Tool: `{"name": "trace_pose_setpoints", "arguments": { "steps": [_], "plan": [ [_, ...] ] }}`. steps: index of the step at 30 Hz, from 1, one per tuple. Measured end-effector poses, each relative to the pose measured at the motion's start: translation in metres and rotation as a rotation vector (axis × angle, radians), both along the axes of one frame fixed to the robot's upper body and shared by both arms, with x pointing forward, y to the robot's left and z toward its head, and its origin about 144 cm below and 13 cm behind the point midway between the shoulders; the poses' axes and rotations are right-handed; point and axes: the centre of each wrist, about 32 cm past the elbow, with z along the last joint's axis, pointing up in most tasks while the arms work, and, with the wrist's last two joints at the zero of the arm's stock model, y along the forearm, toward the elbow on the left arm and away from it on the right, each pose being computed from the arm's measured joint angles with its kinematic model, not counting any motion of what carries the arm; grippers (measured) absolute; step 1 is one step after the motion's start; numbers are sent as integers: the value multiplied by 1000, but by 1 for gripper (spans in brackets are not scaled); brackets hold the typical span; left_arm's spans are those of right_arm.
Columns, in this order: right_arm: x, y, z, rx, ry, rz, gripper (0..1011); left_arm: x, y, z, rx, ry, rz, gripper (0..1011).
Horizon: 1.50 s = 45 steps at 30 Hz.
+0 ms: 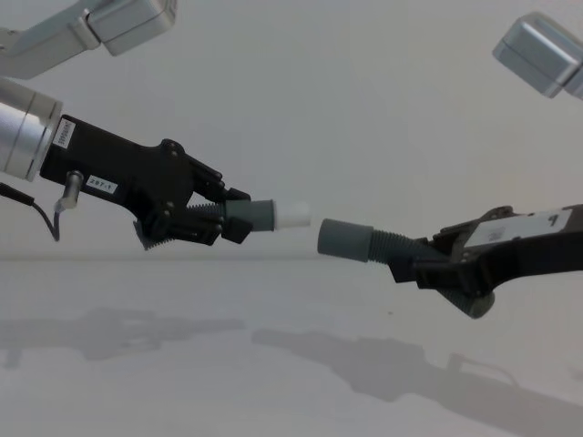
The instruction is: Use both hands to pick up one end of the pipe from the table, align the ends, and insert them.
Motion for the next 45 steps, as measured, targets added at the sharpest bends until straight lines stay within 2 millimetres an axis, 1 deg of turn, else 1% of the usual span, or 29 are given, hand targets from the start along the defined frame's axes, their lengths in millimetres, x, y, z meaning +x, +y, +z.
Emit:
{"name": "trace_pose_setpoints", "arguments": {
  "steps": [32,45],
  "plan": [
    [-1,-1,5,28,-1,1,298,-1,1,-1,-7,19,-1,352],
    [1,1,4,28,1,-8,298,-2,4,-1,-17,31,-10,352]
  ]
}}
